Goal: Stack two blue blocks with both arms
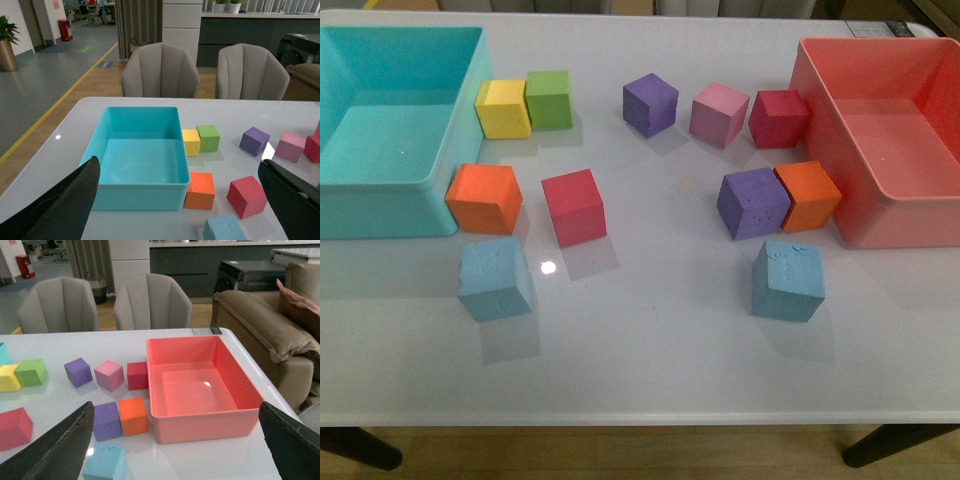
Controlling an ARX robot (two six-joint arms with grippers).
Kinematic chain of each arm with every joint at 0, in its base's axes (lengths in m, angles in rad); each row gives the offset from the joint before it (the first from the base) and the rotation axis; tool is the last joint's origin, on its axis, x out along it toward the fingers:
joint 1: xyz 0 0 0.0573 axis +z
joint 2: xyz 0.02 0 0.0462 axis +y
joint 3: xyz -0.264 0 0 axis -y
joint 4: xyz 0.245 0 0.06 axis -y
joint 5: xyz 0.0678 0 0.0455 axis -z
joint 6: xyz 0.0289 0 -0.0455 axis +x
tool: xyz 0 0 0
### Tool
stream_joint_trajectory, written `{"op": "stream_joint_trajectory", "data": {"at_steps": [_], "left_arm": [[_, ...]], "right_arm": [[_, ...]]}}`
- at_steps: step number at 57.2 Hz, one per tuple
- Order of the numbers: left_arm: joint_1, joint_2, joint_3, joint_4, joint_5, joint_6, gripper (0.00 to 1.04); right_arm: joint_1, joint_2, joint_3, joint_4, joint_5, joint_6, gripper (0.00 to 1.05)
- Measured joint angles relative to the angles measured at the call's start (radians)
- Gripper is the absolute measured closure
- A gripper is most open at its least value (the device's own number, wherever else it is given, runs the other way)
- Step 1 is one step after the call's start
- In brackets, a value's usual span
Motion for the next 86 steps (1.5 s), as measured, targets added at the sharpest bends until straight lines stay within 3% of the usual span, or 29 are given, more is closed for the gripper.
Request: {"op": "stream_joint_trajectory", "data": {"at_steps": [36, 42, 44, 56, 65, 86], "left_arm": [[0.000, 0.000, 0.000, 0.000, 0.000, 0.000, 0.09], [0.000, 0.000, 0.000, 0.000, 0.000, 0.000, 0.09], [0.000, 0.000, 0.000, 0.000, 0.000, 0.000, 0.09], [0.000, 0.000, 0.000, 0.000, 0.000, 0.000, 0.09], [0.000, 0.000, 0.000, 0.000, 0.000, 0.000, 0.09], [0.000, 0.000, 0.000, 0.000, 0.000, 0.000, 0.09]], "right_arm": [[0.000, 0.000, 0.000, 0.000, 0.000, 0.000, 0.09], [-0.012, 0.219, 0.117, -0.256, 0.009, 0.044, 0.09], [-0.019, 0.321, 0.143, -0.262, 0.012, 0.044, 0.09], [0.005, 0.896, 0.262, 0.048, 0.016, 0.055, 0.09], [0.098, 1.295, 0.387, 0.229, 0.029, 0.103, 0.09], [0.297, 1.842, 0.641, 0.306, 0.087, 0.241, 0.09]]}}
